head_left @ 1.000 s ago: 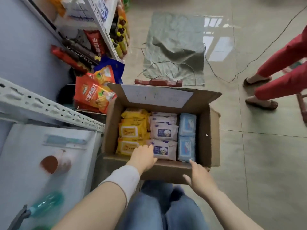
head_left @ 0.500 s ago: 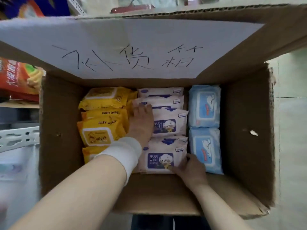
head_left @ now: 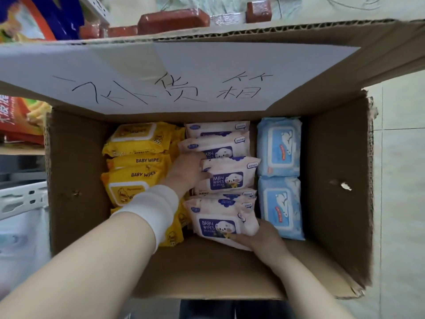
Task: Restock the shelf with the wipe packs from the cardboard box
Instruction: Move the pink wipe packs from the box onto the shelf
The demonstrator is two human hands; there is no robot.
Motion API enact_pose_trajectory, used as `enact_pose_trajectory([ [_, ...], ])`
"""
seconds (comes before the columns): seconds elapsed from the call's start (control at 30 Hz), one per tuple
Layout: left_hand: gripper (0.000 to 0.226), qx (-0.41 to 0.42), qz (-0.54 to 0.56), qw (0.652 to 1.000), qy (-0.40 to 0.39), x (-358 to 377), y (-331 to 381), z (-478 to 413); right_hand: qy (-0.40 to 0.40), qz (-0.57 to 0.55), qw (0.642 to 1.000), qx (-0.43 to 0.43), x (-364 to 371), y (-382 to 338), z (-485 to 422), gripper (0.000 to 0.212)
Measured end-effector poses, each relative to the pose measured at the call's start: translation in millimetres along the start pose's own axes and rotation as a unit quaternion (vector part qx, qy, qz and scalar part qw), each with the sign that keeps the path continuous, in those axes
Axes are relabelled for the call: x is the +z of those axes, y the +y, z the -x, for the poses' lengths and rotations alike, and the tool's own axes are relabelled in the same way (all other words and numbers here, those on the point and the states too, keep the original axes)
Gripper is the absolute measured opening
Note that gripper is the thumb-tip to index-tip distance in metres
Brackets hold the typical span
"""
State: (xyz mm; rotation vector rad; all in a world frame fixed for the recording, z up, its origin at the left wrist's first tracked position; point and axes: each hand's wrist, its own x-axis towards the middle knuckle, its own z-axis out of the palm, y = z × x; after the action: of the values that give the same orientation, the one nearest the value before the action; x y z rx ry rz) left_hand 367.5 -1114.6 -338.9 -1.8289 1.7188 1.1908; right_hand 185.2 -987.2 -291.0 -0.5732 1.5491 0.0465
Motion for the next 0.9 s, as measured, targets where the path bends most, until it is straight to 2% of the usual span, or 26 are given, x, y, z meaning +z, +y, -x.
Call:
enact_pose_trajectory([
  [0.1,0.037,0.011,0.092,0.996,-0.004,1,-1,5,0.014,-0.003,1.0,-0.007,-15,3,4,0.052],
  [0.2,0.034,0.007,0.138,0.99,0.015,7,-2,14,0.032,-0.019,0.999,-0.007,-31,9,8,0.046],
  [0.3,0.025,0.009,0.188,0.98,0.072,7,3,27,0.035,-0.058,0.998,-0.008,-41,17,16,0.045],
  [0.37,0.026,0.012,0.212,0.969,0.125,3,8,40,0.042,-0.088,0.995,-0.012,-46,20,24,0.037],
  [0.5,0.034,0.011,0.333,0.919,0.212,-16,17,76,0.058,-0.156,0.986,-0.031,-55,24,51,0.028],
  [0.6,0.033,-0.035,0.408,0.886,0.217,-44,23,114,0.072,-0.177,0.98,-0.057,-63,19,86,0.025],
  [0.67,0.024,-0.019,0.47,0.854,0.221,-64,25,151,0.057,-0.184,0.979,-0.068,-67,13,116,0.024],
  [0.8,0.017,0.02,0.494,0.822,0.282,-98,28,248,0.013,-0.198,0.975,-0.102,-70,2,183,0.044],
  [0.9,0.022,0.008,0.534,0.777,0.334,-110,23,328,-0.01,-0.176,0.974,-0.143,-65,-3,234,0.047],
])
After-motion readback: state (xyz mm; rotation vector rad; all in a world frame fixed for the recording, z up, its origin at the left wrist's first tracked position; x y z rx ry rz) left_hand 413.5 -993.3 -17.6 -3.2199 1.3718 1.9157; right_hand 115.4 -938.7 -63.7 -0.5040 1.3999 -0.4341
